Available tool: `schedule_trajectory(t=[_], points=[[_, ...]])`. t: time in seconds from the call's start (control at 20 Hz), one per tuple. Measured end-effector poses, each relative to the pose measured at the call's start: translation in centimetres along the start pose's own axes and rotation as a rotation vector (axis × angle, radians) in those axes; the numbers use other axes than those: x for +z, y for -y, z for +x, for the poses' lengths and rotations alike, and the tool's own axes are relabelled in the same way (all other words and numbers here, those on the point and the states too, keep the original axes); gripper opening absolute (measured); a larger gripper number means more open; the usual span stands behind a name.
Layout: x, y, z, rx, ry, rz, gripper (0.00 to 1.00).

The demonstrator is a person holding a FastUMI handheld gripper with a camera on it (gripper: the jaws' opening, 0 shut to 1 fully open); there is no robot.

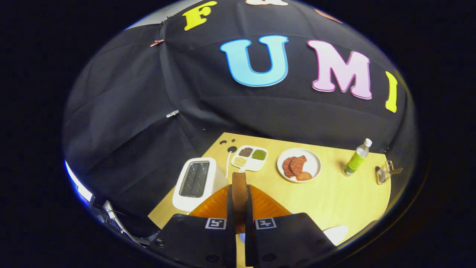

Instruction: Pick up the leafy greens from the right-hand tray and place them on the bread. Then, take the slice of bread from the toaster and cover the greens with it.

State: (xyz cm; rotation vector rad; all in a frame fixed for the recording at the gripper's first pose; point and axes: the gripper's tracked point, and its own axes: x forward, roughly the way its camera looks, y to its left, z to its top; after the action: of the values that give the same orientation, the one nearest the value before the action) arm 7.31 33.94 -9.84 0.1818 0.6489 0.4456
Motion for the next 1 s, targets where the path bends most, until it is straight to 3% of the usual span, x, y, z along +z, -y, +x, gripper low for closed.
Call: schedule_trajectory(t=[0.2,0.55,0.8,1.0], points=[[-4.5,4.3,-0.8,-0.077,-0.044,0.041,0.13],[-11.0,7.8,0.1,-0.135,-0.096,0.187,0.14],[-12.6,7.3,3.2,-0.121,-0.093,0.361,0.14],[-12.2,6.7,5.1,-0.117,-0.069,0.412,0.14]])
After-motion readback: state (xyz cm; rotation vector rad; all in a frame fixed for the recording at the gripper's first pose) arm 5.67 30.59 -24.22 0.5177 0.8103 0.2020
